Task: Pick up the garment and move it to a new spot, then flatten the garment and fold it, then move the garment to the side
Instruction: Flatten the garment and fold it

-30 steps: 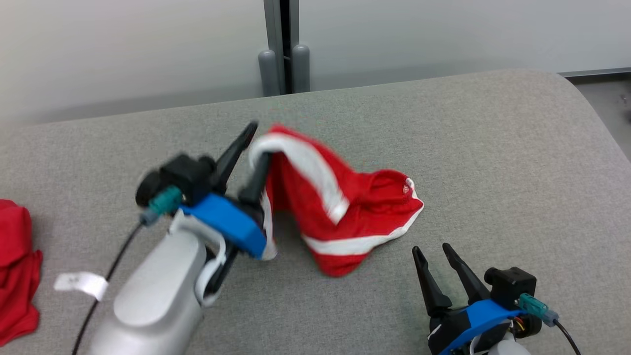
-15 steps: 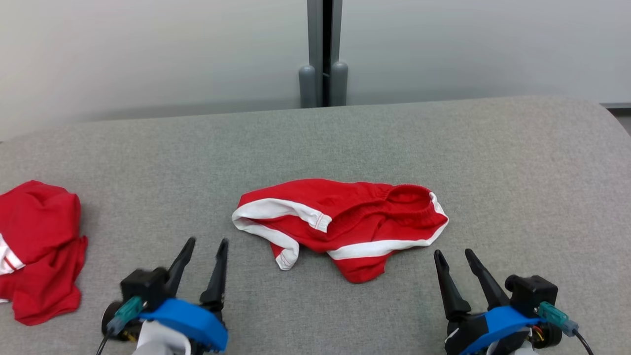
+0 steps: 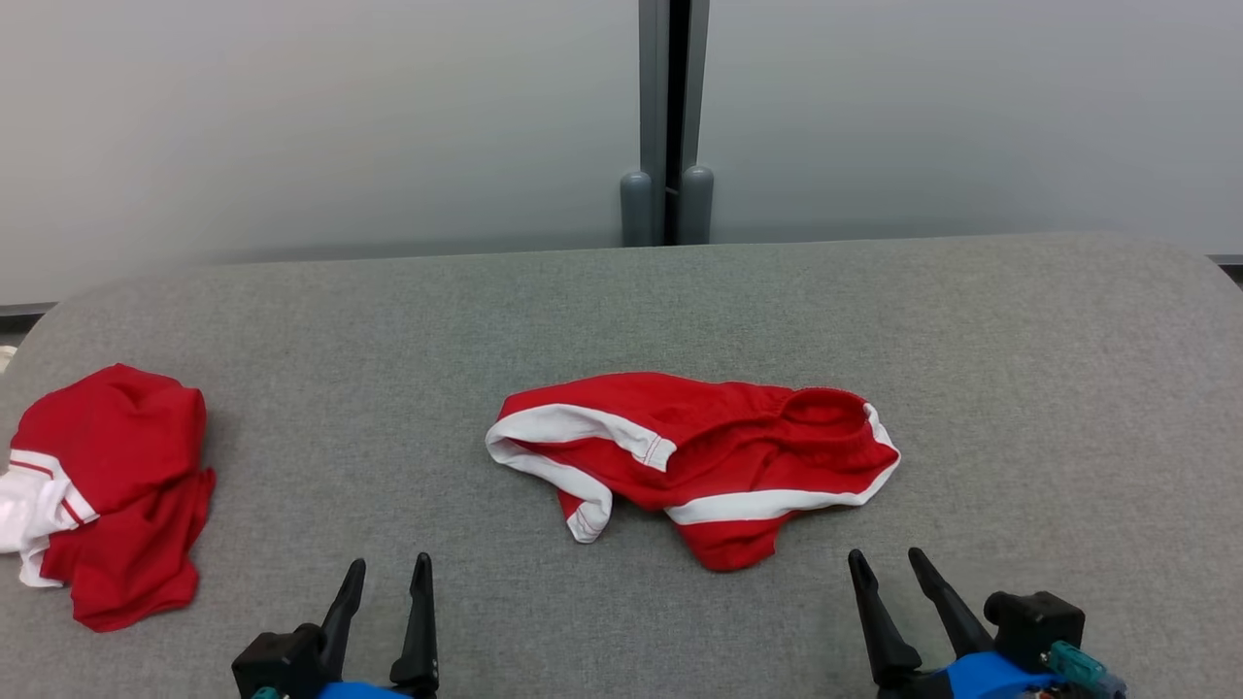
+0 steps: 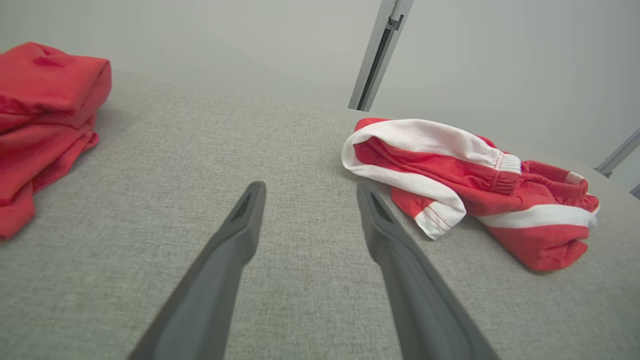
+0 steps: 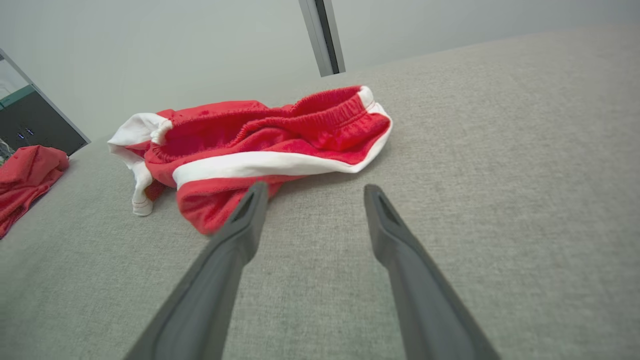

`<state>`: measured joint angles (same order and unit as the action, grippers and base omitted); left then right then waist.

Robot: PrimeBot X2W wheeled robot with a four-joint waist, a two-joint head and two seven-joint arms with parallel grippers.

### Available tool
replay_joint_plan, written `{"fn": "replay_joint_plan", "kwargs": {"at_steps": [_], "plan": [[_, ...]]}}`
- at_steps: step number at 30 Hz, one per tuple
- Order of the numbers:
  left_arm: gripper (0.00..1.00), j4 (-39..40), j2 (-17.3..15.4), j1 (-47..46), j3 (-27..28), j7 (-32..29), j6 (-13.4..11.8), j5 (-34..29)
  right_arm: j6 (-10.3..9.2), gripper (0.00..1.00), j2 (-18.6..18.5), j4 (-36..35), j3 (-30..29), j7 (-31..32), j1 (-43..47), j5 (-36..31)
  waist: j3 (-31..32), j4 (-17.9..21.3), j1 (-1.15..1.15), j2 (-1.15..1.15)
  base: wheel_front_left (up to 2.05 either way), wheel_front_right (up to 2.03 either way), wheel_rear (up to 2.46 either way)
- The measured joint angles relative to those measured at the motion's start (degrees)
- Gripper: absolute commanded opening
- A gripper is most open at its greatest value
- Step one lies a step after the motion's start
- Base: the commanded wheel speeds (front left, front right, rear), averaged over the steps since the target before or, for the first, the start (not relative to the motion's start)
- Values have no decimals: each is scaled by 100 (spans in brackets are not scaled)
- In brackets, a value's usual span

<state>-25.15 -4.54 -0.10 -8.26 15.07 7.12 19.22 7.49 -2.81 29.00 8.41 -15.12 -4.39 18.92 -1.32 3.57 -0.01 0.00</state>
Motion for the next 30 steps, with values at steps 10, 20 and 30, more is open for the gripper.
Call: {"fn": "replay_joint_plan", "kwargs": {"at_steps": [10,20,30], "plan": [[100,45,113,-240,-192,0,26,-49,0,100,5,264,1126,0,-929,690,-282,-479,0,0,0,0,0],[100,27,129,-277,-347,0,26,142,0,100,8,1238,1558,0,-1918,1026,-697,-1177,1,0,0,0,0],[100,-53,119,-388,-503,0,26,164,0,0,2,781,1356,1,-2049,1125,-887,-1342,1,0,0,0,0]]}}
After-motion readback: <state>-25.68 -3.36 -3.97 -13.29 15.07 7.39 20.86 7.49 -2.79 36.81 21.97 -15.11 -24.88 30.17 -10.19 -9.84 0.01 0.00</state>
